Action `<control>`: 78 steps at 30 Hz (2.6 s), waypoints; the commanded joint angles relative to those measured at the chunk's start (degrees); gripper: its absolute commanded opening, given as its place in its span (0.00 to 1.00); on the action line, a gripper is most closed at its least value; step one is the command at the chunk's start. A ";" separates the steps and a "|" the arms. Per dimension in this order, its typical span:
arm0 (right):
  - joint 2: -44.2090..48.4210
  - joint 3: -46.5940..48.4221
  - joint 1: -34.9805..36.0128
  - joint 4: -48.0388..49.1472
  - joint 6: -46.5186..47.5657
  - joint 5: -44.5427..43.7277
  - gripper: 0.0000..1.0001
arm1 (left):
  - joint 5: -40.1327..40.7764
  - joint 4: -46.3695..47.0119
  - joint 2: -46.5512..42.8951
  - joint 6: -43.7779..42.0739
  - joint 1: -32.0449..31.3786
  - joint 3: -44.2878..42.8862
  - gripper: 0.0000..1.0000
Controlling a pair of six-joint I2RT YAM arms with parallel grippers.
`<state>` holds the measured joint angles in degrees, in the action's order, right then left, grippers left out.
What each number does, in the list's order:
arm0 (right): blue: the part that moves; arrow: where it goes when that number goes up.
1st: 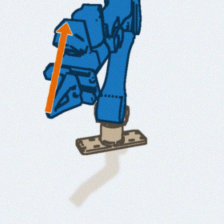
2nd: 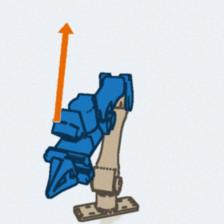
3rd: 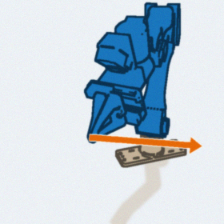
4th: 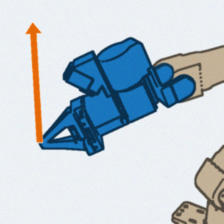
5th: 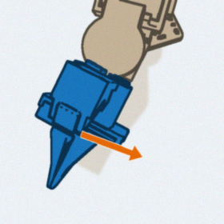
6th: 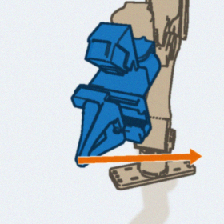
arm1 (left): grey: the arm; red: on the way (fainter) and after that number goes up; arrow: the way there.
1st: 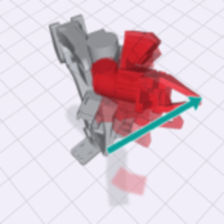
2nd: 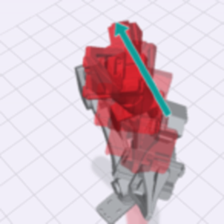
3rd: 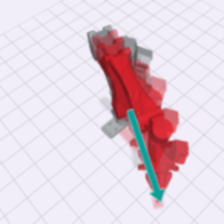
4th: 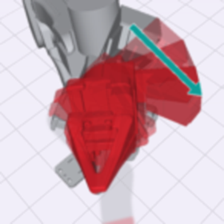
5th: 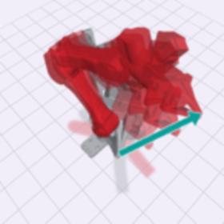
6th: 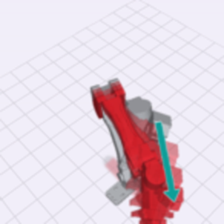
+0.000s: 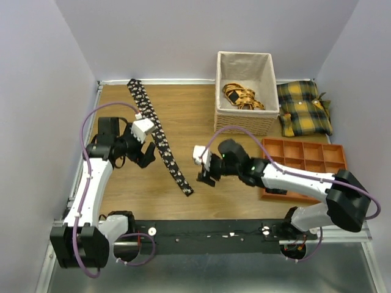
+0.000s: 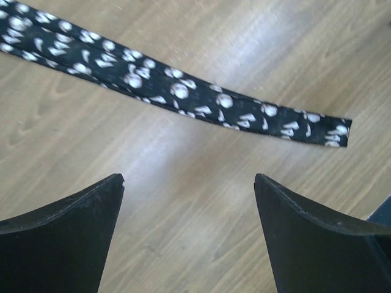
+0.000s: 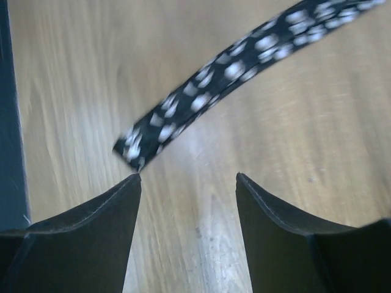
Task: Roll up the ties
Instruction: Flatten out the tie at the center of the board, then roll the tie at the center of the board.
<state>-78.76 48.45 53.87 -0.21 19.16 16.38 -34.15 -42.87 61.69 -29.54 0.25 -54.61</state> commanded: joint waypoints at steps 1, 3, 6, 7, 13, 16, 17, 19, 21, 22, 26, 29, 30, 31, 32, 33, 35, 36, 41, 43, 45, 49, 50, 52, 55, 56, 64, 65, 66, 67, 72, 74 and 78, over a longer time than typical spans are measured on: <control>-3.67 -5.22 4.13 9.29 21.42 3.67 0.68 | -3.02 2.17 -6.93 -3.77 -0.08 7.40 0.99; -7.10 -5.64 8.43 7.67 27.74 -2.38 0.65 | -3.55 2.70 -9.21 -3.60 -0.08 9.43 0.99; -9.12 -8.36 12.22 12.57 31.72 -7.14 0.63 | -3.03 3.06 -10.19 -4.21 -0.08 10.93 0.99; -9.56 -8.72 12.84 13.64 32.60 -8.20 0.63 | -2.24 2.97 -10.19 -4.56 -0.08 11.01 0.99; -14.30 -4.86 15.48 10.24 34.19 -9.61 0.60 | -1.18 3.14 -9.40 -6.85 -0.08 11.46 0.99; -16.42 -1.62 15.48 5.24 34.63 -11.80 0.49 | -1.18 3.32 -9.05 -7.02 -0.08 11.02 0.99; -17.12 -0.99 15.48 3.48 35.24 -12.07 0.46 | -1.18 3.32 -8.96 -7.11 -0.08 10.93 0.99; -16.95 -0.98 15.39 0.65 36.82 -10.68 0.46 | -1.27 3.23 -8.87 -7.72 -0.08 11.01 0.99; -16.95 -1.42 15.57 0.30 37.79 -7.95 0.46 | -1.36 3.32 -8.87 -7.99 -0.08 11.10 0.99; -17.21 -1.42 15.48 0.38 37.53 -7.51 0.46 | -1.44 3.32 -8.78 -8.25 -0.16 11.19 0.99; -19.23 0.33 15.66 -2.51 37.62 -7.77 0.47 | -1.62 3.15 -8.34 -8.17 -0.16 10.75 0.99; -20.55 0.95 15.66 -2.78 38.23 -7.42 0.47 | -2.06 2.88 -8.17 -8.25 -0.08 10.75 0.99; -20.90 1.64 15.74 -2.52 38.15 -7.50 0.47 | -2.06 2.97 -8.17 -8.25 -0.16 10.75 0.99; -21.86 2.17 15.74 -2.34 38.06 -7.68 0.47 | -2.06 2.97 -8.08 -8.25 -0.16 10.75 0.99; -22.31 2.53 15.74 -2.25 38.06 -8.03 0.47 | -2.06 2.88 -7.99 -8.25 -0.08 10.67 0.99; -22.83 3.57 15.92 -3.21 38.23 -8.03 0.47 | -2.06 2.97 -7.99 -8.25 -0.08 10.58 0.99; -23.72 4.20 16.01 -4.62 39.02 -7.42 0.47 | -1.71 2.62 -7.73 -8.52 -0.08 10.40 0.99; -23.81 4.46 16.09 -6.11 39.03 -6.98 0.46 | -1.71 2.53 -7.64 -9.04 -0.08 10.31 0.99; -28.09 12.97 16.01 -17.79 36.49 -3.99 0.15 | -1.53 2.53 -7.81 -10.01 -0.08 9.96 0.99; -28.90 14.74 16.01 -20.71 32.64 -2.85 0.13 | -2.67 2.44 -7.90 -10.53 -0.08 9.96 0.99; -27.34 13.79 15.92 -19.31 30.77 1.18 0.12 | -3.99 1.66 -8.52 -11.50 -0.08 10.22 0.99; -25.21 12.90 15.13 -18.77 24.28 10.67 0.10 | -7.85 0.07 -10.62 -16.06 -0.08 12.07 0.98; -25.30 13.51 14.87 -19.56 23.22 14.52 0.10 | -8.12 0.07 -11.58 -17.99 -0.08 13.29 0.98; -26.70 15.36 14.08 -21.23 18.75 17.09 0.11 | -8.56 -0.02 -12.64 -20.11 -0.08 14.61 0.96; -28.11 16.41 12.23 -21.86 14.53 22.55 0.11 | -9.88 -2.03 -14.93 -25.46 -0.08 17.16 0.95; -28.55 16.59 11.79 -21.94 13.72 24.73 0.11 | -10.93 -2.82 -16.33 -27.13 -0.08 18.21 0.95; -34.52 22.90 5.47 -22.81 4.33 35.73 0.12 | -14.18 -8.10 -20.03 -36.28 -0.16 19.02 0.87; -35.49 25.71 5.11 -23.78 3.79 36.17 0.11 | -14.71 -10.63 -19.68 -38.90 -0.08 18.32 0.86; -37.50 27.30 4.85 -26.14 3.96 36.52 0.12 | -15.32 -12.22 -19.42 -40.93 -0.08 18.14 0.86; -38.39 28.62 4.84 -27.38 4.13 36.35 0.12 | -16.11 -13.80 -19.24 -42.86 -0.16 17.87 0.84; -42.70 35.38 4.67 -31.60 2.03 38.89 0.12 | -16.39 -17.24 -19.15 -49.46 -0.08 18.48 0.81; -45.24 37.15 4.49 -32.66 0.01 39.34 0.12 | -15.86 -17.07 -19.06 -50.26 -0.08 18.92 0.80; -49.29 41.63 3.88 -33.37 -5.70 42.23 0.07 | -15.33 -16.98 -18.36 -52.54 -3.50 20.24 0.79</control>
<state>-123.13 85.52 58.19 -29.91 20.38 53.30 -47.68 -57.56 42.83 -76.71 -0.93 -35.53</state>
